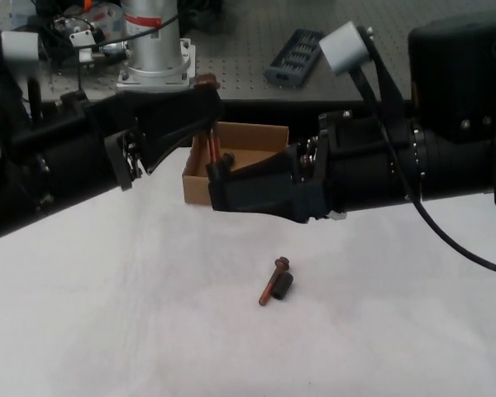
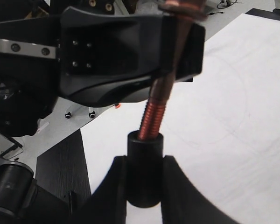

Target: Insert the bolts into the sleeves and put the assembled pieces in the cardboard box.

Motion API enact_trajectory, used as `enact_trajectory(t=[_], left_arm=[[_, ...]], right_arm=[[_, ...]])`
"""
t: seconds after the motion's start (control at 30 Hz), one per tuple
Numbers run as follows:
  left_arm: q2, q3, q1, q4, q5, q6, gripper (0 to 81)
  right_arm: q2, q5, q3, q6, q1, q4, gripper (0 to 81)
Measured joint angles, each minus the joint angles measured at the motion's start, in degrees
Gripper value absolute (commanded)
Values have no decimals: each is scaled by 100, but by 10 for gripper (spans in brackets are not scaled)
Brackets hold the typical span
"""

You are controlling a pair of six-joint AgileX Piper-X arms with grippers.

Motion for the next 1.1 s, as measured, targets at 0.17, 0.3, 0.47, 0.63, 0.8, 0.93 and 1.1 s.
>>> enact_trajectory(t=[0.17, 0.3, 0.47, 0.63, 0.8, 0.93, 1.1], left_arm=[[0, 0, 0, -63, 25, -25, 6], [0, 0, 0, -132, -16, -25, 6], [0, 17, 0, -132, -66, -25, 6], [0, 17, 0, -132, -31, -25, 6], [0, 17, 0, -95, 158, -25, 6], [0, -1, 0, 86, 374, -8, 6], [0, -17, 0, 365, 678, 88, 6]], right_arm=[[0, 3, 0, 54, -11, 2, 28], [0, 84, 0, 104, -38, -84, 28], [0, 56, 0, 178, -208, -127, 28], [0, -154, 0, 179, -312, -114, 28], [0, -431, 0, 179, -374, -33, 28], [0, -629, 33, 158, -401, 8, 28], [13, -892, 45, 41, -415, 97, 28]])
